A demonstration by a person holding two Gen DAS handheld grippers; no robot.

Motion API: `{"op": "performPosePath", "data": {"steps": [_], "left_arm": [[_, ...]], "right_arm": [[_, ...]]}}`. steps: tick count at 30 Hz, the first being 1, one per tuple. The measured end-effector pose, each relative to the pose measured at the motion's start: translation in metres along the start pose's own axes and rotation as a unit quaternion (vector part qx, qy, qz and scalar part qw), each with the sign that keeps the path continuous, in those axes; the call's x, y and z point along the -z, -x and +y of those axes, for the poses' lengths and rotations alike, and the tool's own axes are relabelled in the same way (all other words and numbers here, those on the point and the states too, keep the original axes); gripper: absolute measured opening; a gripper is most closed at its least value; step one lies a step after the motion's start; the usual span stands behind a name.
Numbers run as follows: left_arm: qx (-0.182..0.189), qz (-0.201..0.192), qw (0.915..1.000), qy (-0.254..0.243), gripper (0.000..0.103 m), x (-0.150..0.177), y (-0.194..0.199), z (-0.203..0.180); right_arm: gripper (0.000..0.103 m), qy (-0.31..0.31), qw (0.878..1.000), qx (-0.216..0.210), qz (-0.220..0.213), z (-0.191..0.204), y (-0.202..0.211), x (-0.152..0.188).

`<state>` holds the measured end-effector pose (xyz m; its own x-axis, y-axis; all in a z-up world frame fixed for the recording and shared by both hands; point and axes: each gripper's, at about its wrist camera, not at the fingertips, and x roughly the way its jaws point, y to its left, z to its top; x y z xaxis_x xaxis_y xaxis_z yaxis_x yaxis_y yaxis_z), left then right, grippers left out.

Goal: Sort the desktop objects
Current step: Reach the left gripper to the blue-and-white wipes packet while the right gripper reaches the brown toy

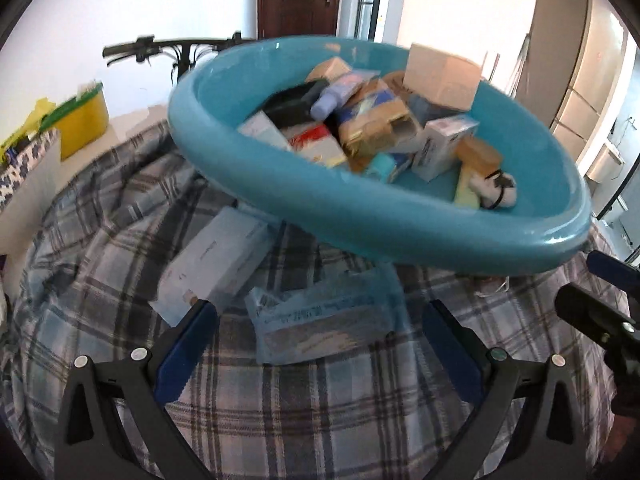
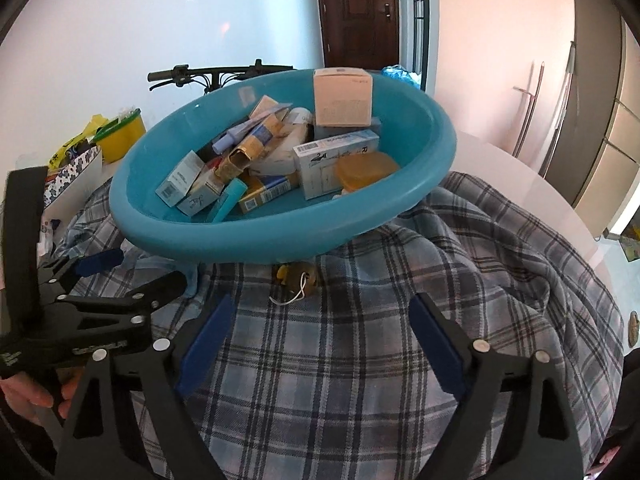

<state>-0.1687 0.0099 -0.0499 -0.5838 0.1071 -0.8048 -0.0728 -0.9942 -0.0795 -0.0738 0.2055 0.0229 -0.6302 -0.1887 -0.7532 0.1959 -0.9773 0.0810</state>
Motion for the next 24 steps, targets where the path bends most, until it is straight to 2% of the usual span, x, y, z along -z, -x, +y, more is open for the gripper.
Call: {"op": "performPosePath", "data": {"steps": [6,10,14,24], "left_arm": [[0.001,0.011,0.9999,-0.003,0.102,0.001,-0.014,-0.002],[-0.005,0.012,0.9999,-0.004,0.082,0.002,-0.017,-0.001],[-0.006,0.014,0.9999,0.008,0.081,0.003,-0.014,0.003],[0.001,0.007,1.0000,-0.006,0.080,0.019,0.017,0.003]], "right_arm": [[0.088,0.001,1.000,0.000,0.006,0.000,-0.005,0.000],[0.088,0.001,1.000,0.002,0.007,-0.001,-0.007,0.000],[0.088,0.000,1.000,0.003,0.012,-0.002,-0.008,0.001],[0.088,0.000,1.000,0.006,0.013,-0.001,-0.001,0.006]]}}
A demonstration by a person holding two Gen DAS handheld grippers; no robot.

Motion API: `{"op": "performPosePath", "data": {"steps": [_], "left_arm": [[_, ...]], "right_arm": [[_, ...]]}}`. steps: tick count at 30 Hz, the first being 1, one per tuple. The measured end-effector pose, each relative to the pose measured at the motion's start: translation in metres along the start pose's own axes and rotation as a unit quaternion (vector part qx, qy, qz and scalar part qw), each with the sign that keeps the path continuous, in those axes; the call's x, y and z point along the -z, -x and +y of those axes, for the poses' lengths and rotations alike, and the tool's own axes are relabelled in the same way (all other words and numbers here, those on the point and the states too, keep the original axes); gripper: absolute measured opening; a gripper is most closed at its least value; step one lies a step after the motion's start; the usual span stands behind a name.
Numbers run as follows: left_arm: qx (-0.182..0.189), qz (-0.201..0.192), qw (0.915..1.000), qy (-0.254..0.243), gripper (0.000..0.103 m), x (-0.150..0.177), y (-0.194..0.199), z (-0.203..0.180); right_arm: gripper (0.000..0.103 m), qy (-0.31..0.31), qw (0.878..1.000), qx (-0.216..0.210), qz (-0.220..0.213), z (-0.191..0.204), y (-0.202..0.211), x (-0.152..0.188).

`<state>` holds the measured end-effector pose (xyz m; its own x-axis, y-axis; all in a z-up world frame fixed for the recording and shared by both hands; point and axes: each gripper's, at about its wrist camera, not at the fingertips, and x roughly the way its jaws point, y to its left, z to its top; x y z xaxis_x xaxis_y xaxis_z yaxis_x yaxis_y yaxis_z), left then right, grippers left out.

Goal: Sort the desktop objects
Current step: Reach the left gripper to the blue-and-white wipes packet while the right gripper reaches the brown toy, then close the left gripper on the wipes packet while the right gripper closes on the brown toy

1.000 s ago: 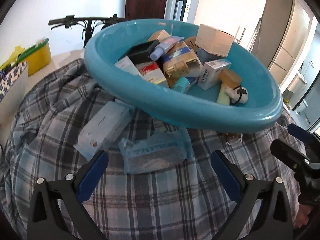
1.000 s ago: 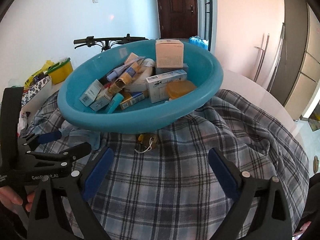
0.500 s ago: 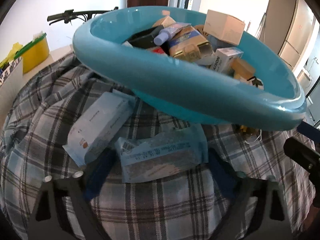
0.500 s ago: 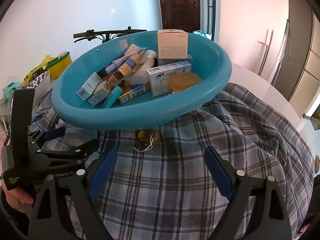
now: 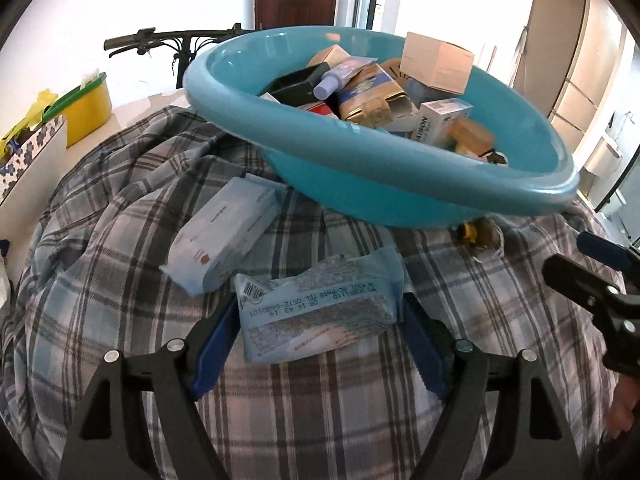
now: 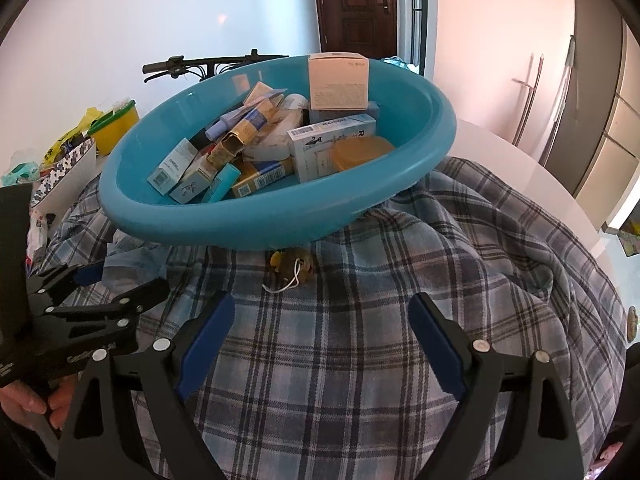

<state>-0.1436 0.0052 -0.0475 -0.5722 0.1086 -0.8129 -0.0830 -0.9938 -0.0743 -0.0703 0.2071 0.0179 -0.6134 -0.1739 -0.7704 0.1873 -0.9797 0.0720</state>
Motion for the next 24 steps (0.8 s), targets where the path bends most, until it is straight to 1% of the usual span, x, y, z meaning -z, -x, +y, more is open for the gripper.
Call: {"op": "performPosePath", "data": {"steps": [5,13,15,19,21,24], "left_arm": [[0.007,-0.004,1.0000,0.002,0.081,0.006,0.017,0.001],[0.006,-0.021,0.9997,0.007,0.081,-0.002,0.030,0.001],[0.005,-0.022,0.9997,0.005,0.081,-0.004,0.028,0.000],[0.005,-0.017,0.9998,0.004,0.081,-0.006,0.019,-0.004],[0.007,-0.012,0.9999,0.007,0.081,-0.006,0.013,-0.004],[0.010,-0.002,0.9999,0.007,0.081,-0.006,0.003,-0.005]], "right_arm": [[0.088,0.008,1.000,-0.001,-0.003,0.006,0.005,0.002],[0.087,0.017,1.000,-0.010,-0.004,0.015,0.004,-0.001],[0.082,0.018,1.000,-0.010,-0.003,0.014,0.000,-0.004],[0.079,0.011,1.000,-0.007,0.008,0.011,-0.015,-0.006],[0.073,0.007,1.000,-0.012,0.021,0.010,-0.026,-0.005],[0.070,0.013,0.999,-0.015,0.034,0.012,-0.037,-0.005]]}}
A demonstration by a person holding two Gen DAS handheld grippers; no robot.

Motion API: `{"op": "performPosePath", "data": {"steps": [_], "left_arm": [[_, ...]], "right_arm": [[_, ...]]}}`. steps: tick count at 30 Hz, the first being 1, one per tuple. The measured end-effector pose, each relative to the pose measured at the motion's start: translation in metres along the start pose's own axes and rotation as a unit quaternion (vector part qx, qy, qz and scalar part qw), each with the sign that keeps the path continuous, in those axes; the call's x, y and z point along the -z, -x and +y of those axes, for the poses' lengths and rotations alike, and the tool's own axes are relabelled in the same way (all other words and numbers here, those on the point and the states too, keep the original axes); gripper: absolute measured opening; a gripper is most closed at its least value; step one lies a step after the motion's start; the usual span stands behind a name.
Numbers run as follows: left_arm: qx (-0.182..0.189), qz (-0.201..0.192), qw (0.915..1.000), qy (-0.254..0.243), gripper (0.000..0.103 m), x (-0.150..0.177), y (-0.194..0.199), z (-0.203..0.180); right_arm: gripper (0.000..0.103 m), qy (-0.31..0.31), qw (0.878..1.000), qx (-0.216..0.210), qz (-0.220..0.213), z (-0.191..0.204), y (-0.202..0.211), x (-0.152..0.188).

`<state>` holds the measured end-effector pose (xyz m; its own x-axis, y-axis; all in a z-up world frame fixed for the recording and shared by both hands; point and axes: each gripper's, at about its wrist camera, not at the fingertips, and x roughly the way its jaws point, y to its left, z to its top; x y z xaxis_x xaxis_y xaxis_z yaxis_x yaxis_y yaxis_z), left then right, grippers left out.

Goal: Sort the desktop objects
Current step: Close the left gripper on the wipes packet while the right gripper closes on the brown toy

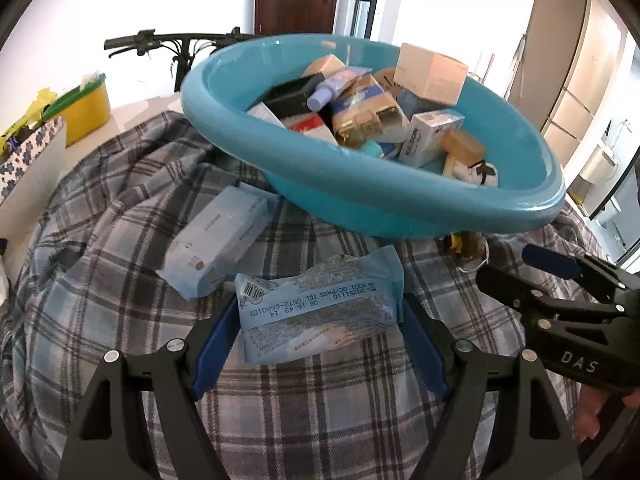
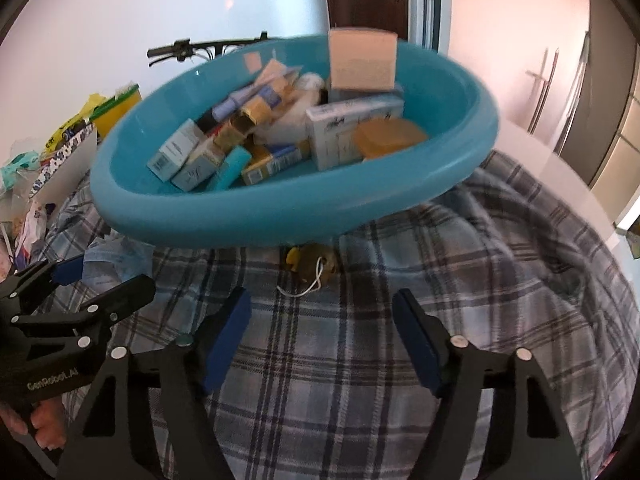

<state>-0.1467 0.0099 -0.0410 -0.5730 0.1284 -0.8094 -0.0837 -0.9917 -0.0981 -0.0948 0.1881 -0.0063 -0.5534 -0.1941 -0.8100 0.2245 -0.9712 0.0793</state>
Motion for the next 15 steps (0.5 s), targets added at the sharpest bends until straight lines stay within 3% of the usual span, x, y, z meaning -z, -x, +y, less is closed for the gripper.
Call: {"op": "performPosePath", "data": {"steps": [12,15], "left_arm": [[-0.006,0.009,0.9999,-0.001,0.081,-0.003,-0.017,0.006],[-0.004,0.011,0.9999,0.000,0.081,-0.003,-0.019,0.006]], "right_arm": [[0.058,-0.014,1.000,0.006,0.018,-0.002,-0.033,-0.014],[0.050,-0.007,1.000,0.017,0.016,-0.001,-0.035,-0.015]]}}
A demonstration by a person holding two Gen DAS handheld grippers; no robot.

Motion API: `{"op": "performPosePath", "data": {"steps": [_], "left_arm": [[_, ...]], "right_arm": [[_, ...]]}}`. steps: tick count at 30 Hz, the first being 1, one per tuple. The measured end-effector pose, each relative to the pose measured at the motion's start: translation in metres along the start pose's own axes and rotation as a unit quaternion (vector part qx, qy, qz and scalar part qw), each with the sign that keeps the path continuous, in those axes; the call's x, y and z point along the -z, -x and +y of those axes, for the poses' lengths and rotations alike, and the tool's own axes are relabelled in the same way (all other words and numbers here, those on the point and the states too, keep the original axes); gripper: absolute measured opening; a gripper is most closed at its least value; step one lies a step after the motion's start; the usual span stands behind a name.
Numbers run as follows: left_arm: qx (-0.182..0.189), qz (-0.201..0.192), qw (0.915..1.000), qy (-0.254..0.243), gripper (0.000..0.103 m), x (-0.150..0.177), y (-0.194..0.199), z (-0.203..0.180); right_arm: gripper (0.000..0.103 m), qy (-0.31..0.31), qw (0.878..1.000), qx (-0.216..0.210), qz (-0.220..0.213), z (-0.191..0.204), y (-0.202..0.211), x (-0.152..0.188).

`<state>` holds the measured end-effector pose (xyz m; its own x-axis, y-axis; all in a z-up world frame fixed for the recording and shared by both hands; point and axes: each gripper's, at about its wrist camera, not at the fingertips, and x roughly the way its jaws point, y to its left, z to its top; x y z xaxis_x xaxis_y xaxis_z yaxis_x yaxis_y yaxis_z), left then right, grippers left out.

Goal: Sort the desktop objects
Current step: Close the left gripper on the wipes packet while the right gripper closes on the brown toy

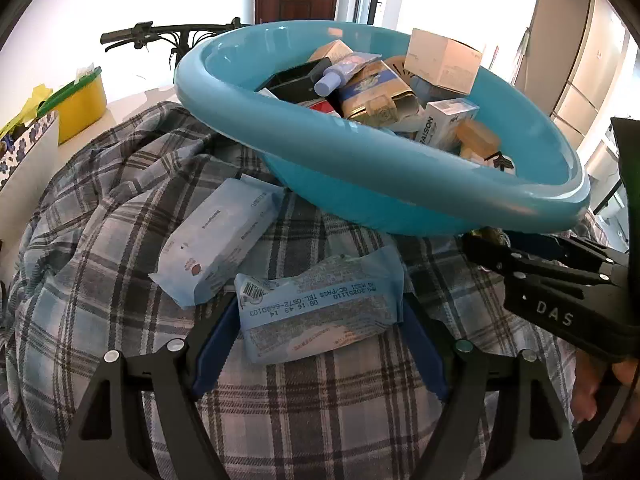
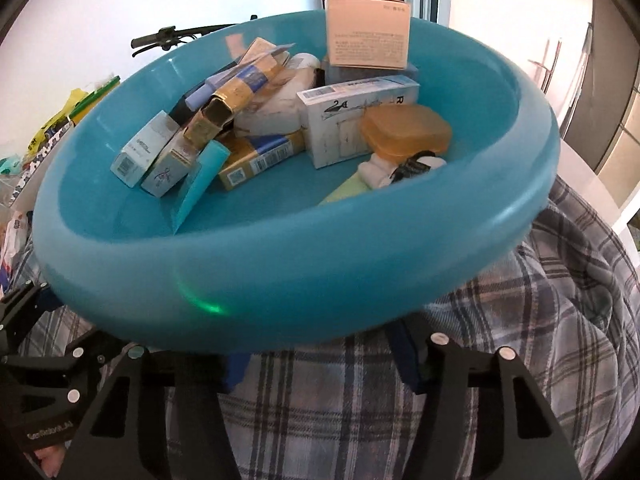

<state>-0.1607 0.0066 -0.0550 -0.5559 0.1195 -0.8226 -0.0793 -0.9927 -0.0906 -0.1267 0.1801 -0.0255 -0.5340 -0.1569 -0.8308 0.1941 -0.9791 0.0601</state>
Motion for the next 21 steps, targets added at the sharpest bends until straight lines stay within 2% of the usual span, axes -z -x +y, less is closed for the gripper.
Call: {"op": "performPosePath", "data": {"steps": [3,5,21], "left_arm": [[0.002,0.000,1.0000,0.001,0.081,0.000,0.000,-0.001],[0.003,-0.002,1.0000,0.000,0.081,0.000,0.003,-0.002],[0.001,-0.019,0.9998,-0.005,0.081,0.005,0.022,-0.007]], "right_arm": [[0.035,0.005,1.000,0.015,-0.005,0.000,0.000,0.000],[0.033,0.001,1.000,0.013,-0.006,-0.003,0.001,0.000],[0.033,-0.016,1.000,-0.009,-0.009,-0.009,0.028,0.020]]}}
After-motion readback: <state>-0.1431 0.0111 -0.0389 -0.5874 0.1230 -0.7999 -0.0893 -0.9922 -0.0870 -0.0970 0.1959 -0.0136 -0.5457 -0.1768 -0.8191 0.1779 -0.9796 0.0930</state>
